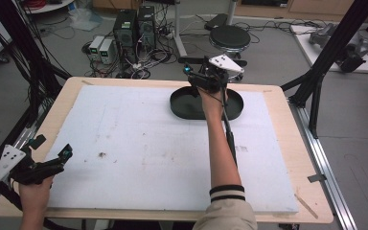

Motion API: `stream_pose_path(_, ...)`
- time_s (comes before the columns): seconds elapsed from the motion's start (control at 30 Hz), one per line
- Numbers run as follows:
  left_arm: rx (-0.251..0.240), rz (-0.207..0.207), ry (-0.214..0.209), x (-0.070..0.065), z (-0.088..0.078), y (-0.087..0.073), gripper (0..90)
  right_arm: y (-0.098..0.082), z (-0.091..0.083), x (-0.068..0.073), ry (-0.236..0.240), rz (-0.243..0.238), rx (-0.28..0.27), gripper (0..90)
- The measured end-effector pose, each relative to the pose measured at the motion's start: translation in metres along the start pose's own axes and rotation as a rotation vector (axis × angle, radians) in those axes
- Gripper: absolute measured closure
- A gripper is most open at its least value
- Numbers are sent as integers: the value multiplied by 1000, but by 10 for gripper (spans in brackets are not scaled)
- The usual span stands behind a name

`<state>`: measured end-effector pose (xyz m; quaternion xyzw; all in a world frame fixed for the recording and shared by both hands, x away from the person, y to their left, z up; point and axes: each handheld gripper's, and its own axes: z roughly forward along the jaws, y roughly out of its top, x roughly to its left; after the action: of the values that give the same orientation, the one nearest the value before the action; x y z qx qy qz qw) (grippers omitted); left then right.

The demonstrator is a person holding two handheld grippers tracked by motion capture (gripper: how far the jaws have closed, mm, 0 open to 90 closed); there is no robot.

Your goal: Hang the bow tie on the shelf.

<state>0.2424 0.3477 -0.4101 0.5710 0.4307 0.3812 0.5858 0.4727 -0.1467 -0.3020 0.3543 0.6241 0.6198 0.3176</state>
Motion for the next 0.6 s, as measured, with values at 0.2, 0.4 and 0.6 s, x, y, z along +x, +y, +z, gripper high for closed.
stream_pose_path(0.2,0,-7,-10,-2,1,1,17,15,-49,6,-7,-18,10,100)
stream_pose_path(0.4,20,22,-17,-6,1,3,17,28,-106,15,15,-85,-25,99)
stream_pose_path(0.6,34,23,-19,-7,1,3,17,25,-157,20,41,-136,-45,98)
